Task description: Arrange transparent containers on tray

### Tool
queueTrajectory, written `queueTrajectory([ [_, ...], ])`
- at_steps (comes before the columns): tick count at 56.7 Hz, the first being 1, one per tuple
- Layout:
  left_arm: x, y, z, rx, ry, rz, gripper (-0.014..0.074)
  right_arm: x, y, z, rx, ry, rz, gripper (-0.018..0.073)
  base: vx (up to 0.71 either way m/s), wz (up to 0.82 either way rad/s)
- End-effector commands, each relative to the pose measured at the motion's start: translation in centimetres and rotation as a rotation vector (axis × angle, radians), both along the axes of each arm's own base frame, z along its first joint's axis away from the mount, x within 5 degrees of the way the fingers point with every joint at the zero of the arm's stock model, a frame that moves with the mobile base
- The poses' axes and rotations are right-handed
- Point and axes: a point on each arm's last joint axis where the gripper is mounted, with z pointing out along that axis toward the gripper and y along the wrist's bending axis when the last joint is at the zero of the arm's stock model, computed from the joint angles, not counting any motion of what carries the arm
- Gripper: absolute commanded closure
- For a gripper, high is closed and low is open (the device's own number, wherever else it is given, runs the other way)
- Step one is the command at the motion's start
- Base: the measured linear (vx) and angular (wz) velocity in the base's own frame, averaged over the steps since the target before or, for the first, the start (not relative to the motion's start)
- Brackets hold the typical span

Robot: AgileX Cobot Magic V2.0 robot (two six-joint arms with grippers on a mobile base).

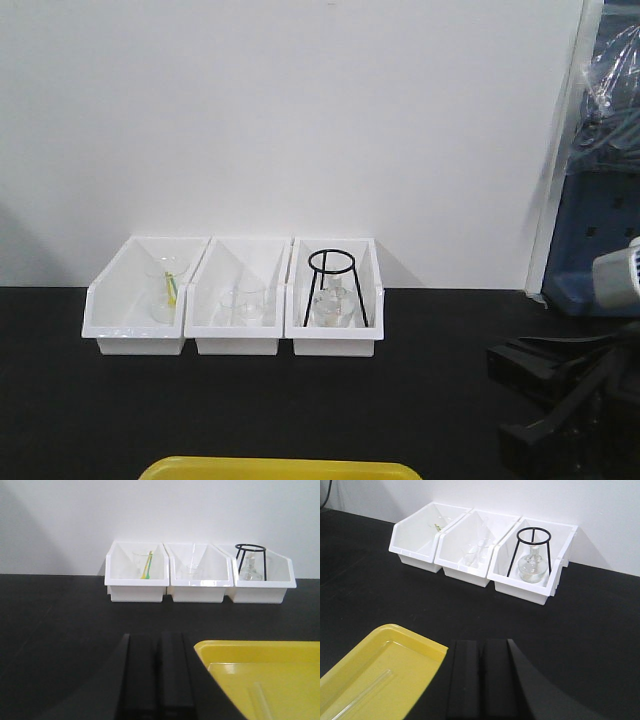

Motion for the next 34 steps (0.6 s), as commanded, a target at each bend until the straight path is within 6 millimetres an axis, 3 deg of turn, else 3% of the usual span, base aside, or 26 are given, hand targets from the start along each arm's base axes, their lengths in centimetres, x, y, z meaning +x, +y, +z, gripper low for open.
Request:
queueTrajectory([
  [1,0.02,-0.01,-0.35,-0.025,-0.045,0.000,0.0604,-0.04,-0.03,1.73,0.037,-0.102,0.013,0.0572,0.00,0.00],
  [34,0.02,-0.01,-0.41,-0.025,-0.042,0.000,0.0604,-0.04,-0.02,1.76,0.038,-0.105,0.014,0.0572,0.00,0.00],
])
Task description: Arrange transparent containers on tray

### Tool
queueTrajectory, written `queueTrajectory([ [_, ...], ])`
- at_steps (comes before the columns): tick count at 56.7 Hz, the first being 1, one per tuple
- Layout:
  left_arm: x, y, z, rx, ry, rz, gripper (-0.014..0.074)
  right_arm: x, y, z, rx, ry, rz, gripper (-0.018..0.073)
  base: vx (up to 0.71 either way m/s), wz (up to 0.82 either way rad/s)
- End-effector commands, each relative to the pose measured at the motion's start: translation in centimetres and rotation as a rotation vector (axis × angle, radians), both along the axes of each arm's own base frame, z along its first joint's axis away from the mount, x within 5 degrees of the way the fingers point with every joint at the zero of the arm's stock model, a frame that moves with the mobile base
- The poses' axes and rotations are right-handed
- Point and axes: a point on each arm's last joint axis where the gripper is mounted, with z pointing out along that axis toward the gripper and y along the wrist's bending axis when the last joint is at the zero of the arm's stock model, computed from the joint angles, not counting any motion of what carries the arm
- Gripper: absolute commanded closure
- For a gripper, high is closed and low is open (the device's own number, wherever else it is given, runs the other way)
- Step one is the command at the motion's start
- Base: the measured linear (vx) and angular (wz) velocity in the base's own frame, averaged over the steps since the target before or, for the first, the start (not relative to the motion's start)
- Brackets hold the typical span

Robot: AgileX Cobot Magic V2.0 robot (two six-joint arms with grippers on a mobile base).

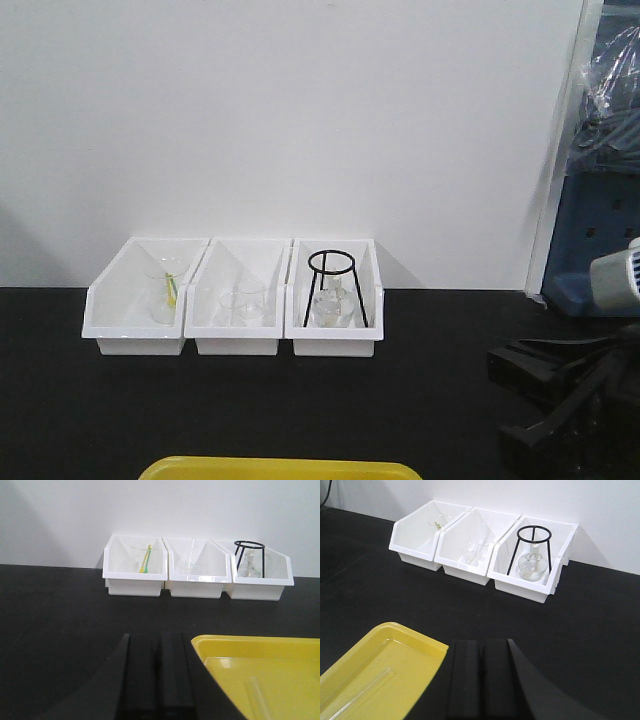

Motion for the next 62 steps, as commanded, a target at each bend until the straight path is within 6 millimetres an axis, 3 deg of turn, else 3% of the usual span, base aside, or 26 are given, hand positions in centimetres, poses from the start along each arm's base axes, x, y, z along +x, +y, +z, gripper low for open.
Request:
queueTrajectory([
  [1,0.0,0.0,-0.2,-0.012,-0.064,0.002,0.0604,0.0,0.0,1.8,0.036,-0.107,0.014,0.0572,0.00,0.00],
  [8,0.0,0.0,-0.2,-0.012,-0.064,0.002,0.0604,-0.8,-1.1,1.3,-0.060,-0.151,0.015,0.0572,0.00,0.00],
  [13,0.0,0.0,-0.2,-0.012,-0.064,0.002,0.0604,-2.1,-3.3,-0.3,-0.033,-0.212,-0.044,0.0572,0.00,0.00],
  [19,0.0,0.0,-0.2,-0.012,-0.064,0.002,0.0604,-3.8,-5.8,-3.8,0.019,-0.283,-0.157,0.0572,0.00,0.00],
  [25,0.0,0.0,-0.2,-0.012,-0.064,0.002,0.0604,-6.4,-8.2,-8.6,0.021,-0.324,-0.297,0.0572,0.00,0.00],
  [33,0.0,0.0,-0.2,-0.012,-0.063,0.002,0.0603,-9.1,-9.8,-15.2,0.005,-0.305,-0.449,0.0572,0.00,0.00],
  [38,0.0,0.0,-0.2,-0.012,-0.063,0.002,0.0603,-10.3,-10.1,-18.2,0.007,-0.338,-0.495,0.0572,0.00,0.00],
  [48,0.0,0.0,-0.2,-0.012,-0.062,0.002,0.0603,-10.8,-10.2,-19.1,-0.067,-0.253,-0.494,0.0572,0.00,0.00],
  [62,0.0,0.0,-0.3,-0.012,-0.058,0.002,0.0603,-10.9,-10.1,-18.8,-0.013,-0.281,-0.489,0.0572,0.00,0.00],
])
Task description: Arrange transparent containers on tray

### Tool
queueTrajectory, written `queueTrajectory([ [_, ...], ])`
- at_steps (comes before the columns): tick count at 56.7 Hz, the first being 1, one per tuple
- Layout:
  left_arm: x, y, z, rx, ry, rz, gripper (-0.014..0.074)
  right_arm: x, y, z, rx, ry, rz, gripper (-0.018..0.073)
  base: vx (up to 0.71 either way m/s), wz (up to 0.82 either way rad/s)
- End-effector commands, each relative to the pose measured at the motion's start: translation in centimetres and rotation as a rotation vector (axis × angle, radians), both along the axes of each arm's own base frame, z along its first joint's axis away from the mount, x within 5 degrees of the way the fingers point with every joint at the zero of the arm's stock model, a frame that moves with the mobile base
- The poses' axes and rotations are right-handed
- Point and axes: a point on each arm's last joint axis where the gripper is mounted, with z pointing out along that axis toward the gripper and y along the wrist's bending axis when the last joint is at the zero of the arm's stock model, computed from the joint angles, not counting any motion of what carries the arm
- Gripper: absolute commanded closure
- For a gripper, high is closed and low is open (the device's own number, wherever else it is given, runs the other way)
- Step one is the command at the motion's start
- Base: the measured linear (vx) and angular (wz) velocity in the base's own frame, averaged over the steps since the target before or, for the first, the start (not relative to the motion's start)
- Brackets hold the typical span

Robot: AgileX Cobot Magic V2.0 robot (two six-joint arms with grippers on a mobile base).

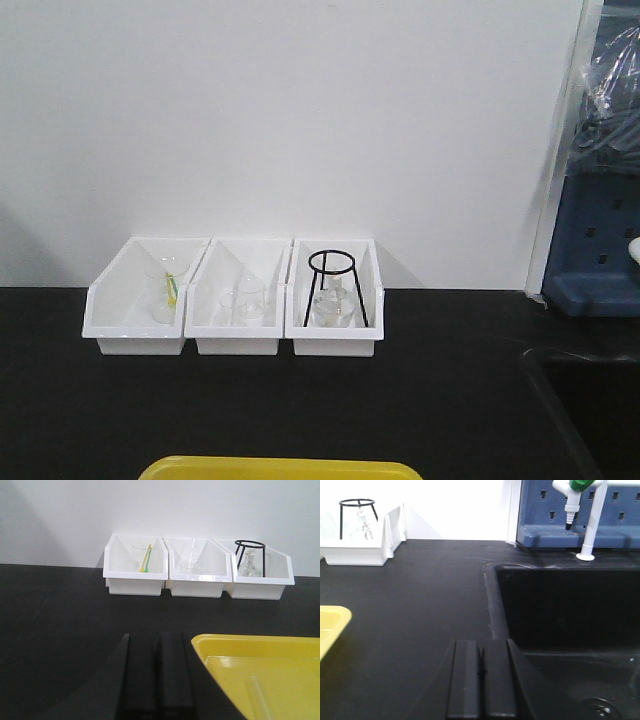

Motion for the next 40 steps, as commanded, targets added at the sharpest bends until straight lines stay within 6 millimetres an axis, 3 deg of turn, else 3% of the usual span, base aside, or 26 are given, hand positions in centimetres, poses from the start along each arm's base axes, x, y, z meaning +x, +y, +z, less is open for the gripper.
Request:
queueTrajectory([
  [1,0.04,0.01,-0.24,-0.012,-0.060,0.002,0.0603,0.11,0.12,0.50,-0.004,-0.082,0.015,0.0572,0.00,0.00],
  [40,0.04,0.01,-0.32,-0.011,-0.052,0.002,0.0603,0.11,0.12,0.50,-0.008,-0.082,0.015,0.0572,0.00,0.00],
])
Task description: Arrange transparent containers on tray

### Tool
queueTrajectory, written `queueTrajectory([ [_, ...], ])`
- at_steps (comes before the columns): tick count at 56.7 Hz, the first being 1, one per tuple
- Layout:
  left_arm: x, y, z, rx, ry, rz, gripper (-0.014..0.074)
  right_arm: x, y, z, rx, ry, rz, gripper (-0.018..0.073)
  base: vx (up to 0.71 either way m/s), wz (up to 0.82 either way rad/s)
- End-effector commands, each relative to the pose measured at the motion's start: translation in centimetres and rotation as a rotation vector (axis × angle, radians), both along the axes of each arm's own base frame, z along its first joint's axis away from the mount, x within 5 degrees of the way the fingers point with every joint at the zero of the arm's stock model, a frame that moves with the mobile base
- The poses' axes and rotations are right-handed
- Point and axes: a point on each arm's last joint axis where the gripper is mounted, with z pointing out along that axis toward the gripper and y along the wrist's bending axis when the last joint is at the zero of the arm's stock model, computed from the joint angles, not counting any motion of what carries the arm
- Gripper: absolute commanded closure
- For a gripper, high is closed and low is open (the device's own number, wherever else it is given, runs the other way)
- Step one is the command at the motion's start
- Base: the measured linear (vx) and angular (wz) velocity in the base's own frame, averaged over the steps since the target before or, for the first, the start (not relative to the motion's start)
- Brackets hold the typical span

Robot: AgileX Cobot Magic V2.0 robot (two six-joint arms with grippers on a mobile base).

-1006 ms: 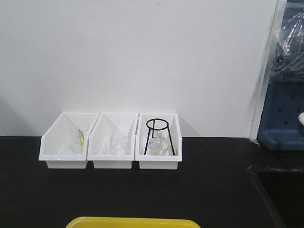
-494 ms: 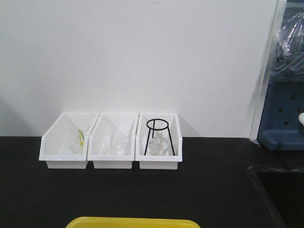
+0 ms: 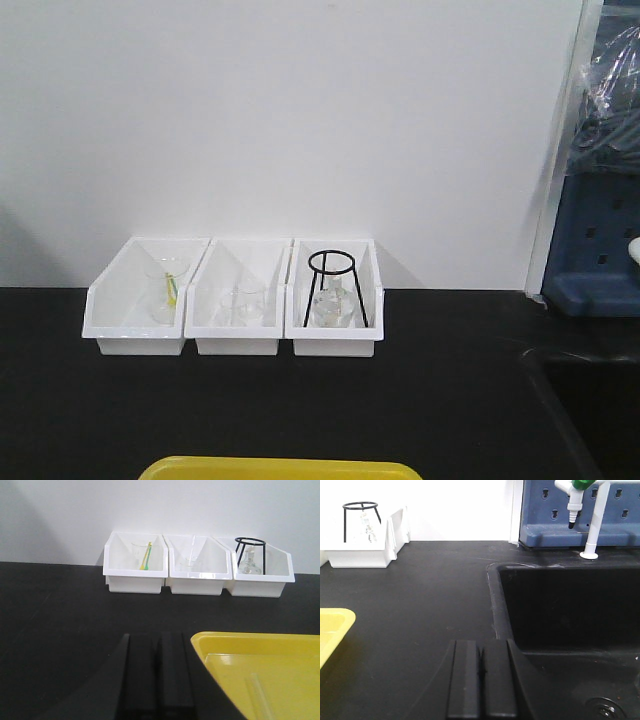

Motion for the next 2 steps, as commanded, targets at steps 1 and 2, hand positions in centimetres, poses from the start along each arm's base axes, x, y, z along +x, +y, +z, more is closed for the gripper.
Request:
queueTrajectory([
  [1,0.04,0.01,-0.26,-0.013,-0.058,0.002,0.0603,0.11,0.09,0.49,-0.016,-0.081,0.013,0.0572,0.00,0.00],
  [2,0.04,0.01,-0.26,-0.013,-0.058,0.002,0.0603,0.11,0.09,0.49,-0.016,-0.081,0.013,0.0572,0.00,0.00],
])
